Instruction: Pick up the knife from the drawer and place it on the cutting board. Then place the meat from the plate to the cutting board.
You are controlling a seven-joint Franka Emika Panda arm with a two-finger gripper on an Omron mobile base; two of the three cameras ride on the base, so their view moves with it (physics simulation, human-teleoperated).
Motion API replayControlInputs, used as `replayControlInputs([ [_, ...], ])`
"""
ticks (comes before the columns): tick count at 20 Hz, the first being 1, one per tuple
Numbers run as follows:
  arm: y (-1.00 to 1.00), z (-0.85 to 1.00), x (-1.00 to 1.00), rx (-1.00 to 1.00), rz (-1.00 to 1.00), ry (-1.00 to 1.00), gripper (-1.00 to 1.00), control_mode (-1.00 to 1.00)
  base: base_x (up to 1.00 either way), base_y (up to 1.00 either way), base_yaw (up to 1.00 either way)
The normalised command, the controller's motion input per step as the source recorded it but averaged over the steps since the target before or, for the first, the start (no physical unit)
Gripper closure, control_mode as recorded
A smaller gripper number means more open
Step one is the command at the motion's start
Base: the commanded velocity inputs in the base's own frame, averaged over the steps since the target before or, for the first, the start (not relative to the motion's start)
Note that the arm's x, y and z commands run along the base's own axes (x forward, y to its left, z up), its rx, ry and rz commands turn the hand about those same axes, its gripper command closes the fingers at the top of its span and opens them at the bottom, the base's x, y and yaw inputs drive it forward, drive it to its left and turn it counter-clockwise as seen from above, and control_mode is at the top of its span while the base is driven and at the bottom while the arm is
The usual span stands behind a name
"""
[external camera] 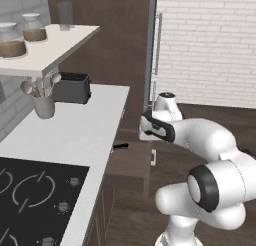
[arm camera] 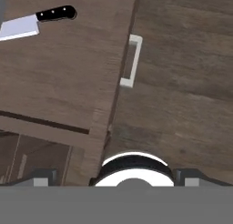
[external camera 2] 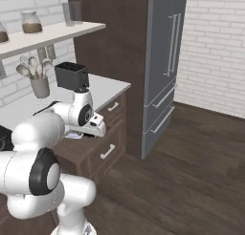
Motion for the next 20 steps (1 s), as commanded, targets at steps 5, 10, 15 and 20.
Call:
replayControlInputs([
  [5,0.0,-0.65,0.34,0.0,-0.09,0.04,-1.0,-1.0,0.0,0.0,0.0],
  [10,0.0,-0.44,0.49,0.02,-0.01,0.05,-1.0,-1.0,0.0,0.0,0.0],
  [15,0.01,-0.32,0.43,0.0,0.0,0.03,-1.0,-1.0,0.0,0.0,0.0],
  [20,0.03,-0.42,0.45,0.0,0.0,0.01,-1.0,-1.0,0.0,0.0,0.0],
])
